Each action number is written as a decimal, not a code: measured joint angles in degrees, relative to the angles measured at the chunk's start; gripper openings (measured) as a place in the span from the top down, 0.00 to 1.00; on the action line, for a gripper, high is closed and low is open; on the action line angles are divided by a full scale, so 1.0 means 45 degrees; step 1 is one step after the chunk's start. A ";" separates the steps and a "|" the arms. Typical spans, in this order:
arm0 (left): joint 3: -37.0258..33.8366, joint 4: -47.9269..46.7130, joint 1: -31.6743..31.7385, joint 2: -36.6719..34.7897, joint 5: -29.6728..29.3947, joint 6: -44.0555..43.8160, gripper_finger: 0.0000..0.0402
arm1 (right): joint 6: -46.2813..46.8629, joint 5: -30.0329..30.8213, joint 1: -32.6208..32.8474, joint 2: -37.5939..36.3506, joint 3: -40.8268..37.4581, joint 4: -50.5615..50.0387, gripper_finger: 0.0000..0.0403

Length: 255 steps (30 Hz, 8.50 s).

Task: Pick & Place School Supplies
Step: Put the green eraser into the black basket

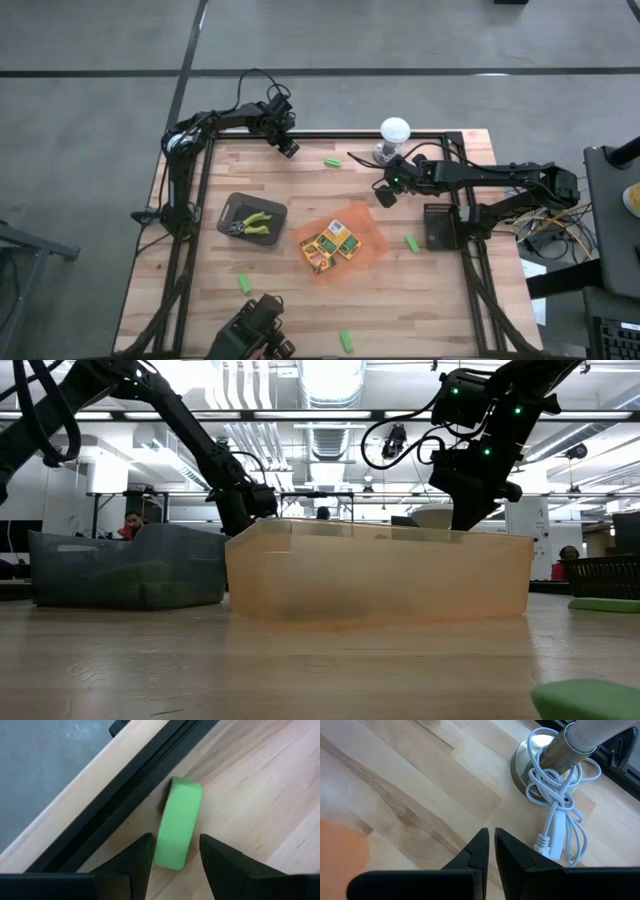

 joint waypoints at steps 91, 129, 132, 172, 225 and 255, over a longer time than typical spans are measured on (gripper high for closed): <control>0.0288 0.2862 -0.5598 -0.6212 0.3812 -0.2927 0.79 | -0.0001 0.0000 0.0001 0.0000 0.0000 0.0004 0.93; 0.0063 0.2172 -0.5659 -0.6172 0.3941 -0.3726 0.79 | 0.1733 0.0542 -0.0092 -0.0807 0.0066 0.1667 0.93; 0.0063 0.1724 -0.5659 -0.6169 0.3941 -0.3449 0.79 | 0.1464 0.1029 -0.0092 -0.1951 0.0325 0.1903 0.93; -0.0160 0.3011 -0.6086 -0.6164 0.5519 -0.0640 0.79 | -0.2032 -0.6251 0.0161 -0.6643 -0.0015 0.5237 0.87; -0.0160 0.3006 -0.6135 -0.6164 0.5519 -0.0870 0.79 | -0.2758 -0.8359 0.0219 -0.6217 -0.0010 0.5351 0.42; -0.1643 0.7219 -0.6547 -0.6178 0.5699 -0.0812 0.79 | -0.3234 -0.5230 0.0253 -0.5418 0.0000 0.5539 0.37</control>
